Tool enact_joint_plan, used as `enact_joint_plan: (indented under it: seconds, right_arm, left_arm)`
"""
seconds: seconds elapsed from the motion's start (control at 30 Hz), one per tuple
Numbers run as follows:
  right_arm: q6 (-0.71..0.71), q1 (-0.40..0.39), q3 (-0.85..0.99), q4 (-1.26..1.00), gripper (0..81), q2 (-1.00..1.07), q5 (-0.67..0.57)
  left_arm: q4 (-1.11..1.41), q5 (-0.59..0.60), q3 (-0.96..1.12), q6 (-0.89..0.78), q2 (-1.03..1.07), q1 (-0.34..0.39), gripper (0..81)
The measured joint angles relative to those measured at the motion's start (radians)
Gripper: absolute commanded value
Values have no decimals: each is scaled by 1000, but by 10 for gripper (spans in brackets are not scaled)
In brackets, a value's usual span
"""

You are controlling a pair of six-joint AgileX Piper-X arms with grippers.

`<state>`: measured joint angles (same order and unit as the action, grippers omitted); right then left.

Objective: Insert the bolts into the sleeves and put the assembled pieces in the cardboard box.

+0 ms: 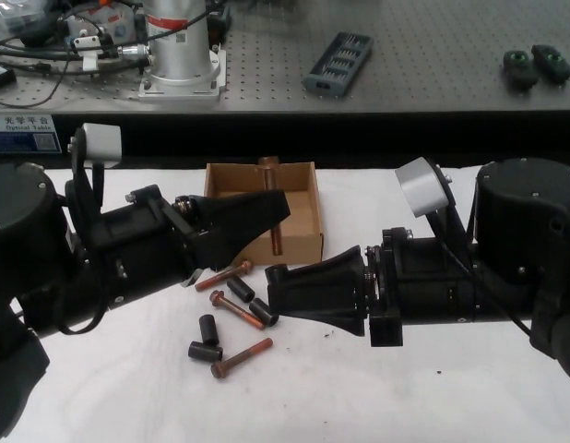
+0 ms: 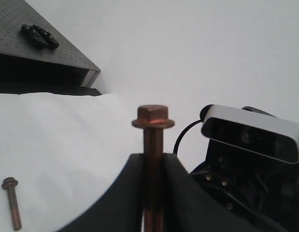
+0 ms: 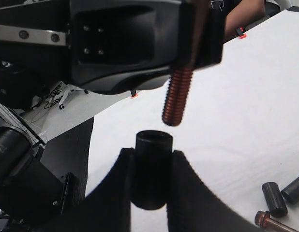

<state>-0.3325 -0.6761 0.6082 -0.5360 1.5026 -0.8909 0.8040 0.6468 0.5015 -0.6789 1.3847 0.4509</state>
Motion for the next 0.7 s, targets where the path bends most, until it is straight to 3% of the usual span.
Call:
enact_joint_plan:
  seconds: [0.7]
  right_arm:
    - [-56, 38, -2, -37, 4, 0, -33]
  left_arm:
    - [7, 37, 0, -36, 0, 0, 6]
